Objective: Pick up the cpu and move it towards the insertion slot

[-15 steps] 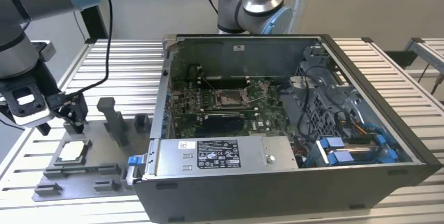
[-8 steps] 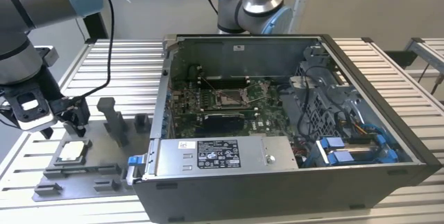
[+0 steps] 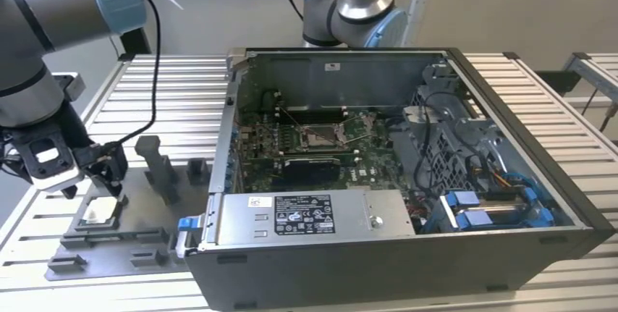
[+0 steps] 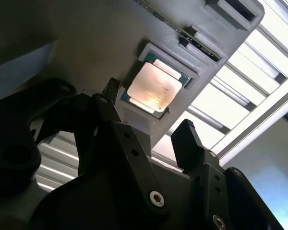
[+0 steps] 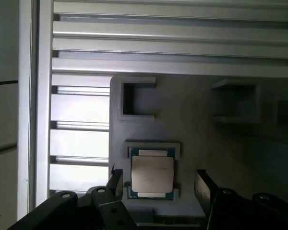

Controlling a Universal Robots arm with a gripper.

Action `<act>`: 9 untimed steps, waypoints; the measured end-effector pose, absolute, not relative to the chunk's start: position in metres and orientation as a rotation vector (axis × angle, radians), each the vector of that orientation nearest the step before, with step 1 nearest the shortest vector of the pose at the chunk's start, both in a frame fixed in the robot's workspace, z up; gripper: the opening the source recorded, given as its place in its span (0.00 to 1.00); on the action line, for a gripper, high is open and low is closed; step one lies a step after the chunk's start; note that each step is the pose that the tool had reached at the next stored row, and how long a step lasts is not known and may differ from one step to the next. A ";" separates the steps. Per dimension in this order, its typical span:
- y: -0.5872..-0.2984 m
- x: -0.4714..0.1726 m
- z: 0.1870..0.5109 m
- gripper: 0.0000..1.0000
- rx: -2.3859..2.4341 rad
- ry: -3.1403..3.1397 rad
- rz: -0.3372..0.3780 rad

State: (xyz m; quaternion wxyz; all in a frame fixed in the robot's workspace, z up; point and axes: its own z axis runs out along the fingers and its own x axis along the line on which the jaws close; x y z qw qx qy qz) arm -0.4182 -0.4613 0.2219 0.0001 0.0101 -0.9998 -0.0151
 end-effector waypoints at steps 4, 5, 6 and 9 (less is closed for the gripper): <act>-0.462 -0.419 0.215 1.00 0.031 -3.141 -0.047; -0.463 -0.419 0.213 1.00 0.031 -3.141 -0.047; -0.463 -0.420 0.211 1.00 0.031 -3.141 -0.047; -0.463 -0.422 0.205 1.00 0.032 -3.141 -0.047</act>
